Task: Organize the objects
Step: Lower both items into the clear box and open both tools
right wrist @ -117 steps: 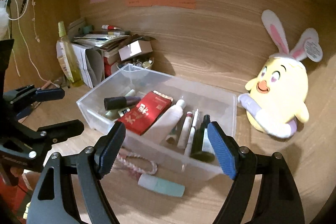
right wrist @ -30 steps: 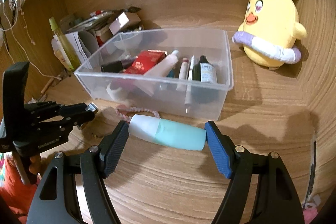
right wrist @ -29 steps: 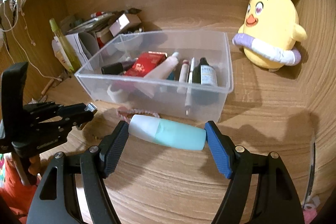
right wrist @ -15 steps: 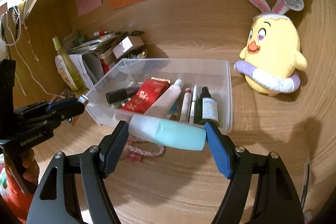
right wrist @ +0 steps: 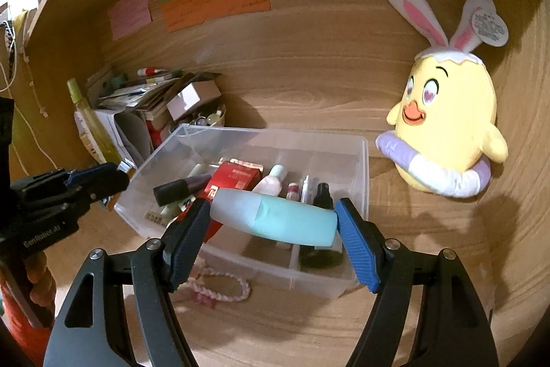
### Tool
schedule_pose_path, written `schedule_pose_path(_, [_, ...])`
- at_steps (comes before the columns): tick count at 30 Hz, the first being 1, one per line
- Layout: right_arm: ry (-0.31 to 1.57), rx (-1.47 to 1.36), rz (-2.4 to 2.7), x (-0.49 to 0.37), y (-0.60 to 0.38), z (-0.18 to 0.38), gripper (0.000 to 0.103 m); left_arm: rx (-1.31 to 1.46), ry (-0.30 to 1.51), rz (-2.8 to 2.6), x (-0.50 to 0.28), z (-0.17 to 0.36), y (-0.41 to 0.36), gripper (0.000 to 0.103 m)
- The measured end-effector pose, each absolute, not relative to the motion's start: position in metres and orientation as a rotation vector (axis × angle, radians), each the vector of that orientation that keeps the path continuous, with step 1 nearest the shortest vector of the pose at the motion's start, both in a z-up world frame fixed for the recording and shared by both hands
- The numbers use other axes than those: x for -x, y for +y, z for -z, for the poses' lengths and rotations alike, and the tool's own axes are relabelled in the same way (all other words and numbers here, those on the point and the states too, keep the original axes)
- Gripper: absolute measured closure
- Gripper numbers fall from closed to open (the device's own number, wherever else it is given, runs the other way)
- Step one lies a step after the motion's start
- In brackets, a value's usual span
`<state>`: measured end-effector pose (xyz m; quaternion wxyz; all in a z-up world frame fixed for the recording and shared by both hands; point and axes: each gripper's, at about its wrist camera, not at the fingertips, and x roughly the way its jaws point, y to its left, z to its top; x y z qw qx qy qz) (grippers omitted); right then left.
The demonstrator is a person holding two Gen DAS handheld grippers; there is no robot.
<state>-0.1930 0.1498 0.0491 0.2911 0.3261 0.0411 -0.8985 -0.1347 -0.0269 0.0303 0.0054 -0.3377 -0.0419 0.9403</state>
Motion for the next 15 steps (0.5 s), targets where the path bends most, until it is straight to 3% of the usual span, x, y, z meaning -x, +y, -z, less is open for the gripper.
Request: schedule_pose_path(15, [0.182,-1.01,2.355,0.23,0.124,-0.008,0.032,1.179,-0.183,-2.884,0.173,-0.005,-0.03,0.076])
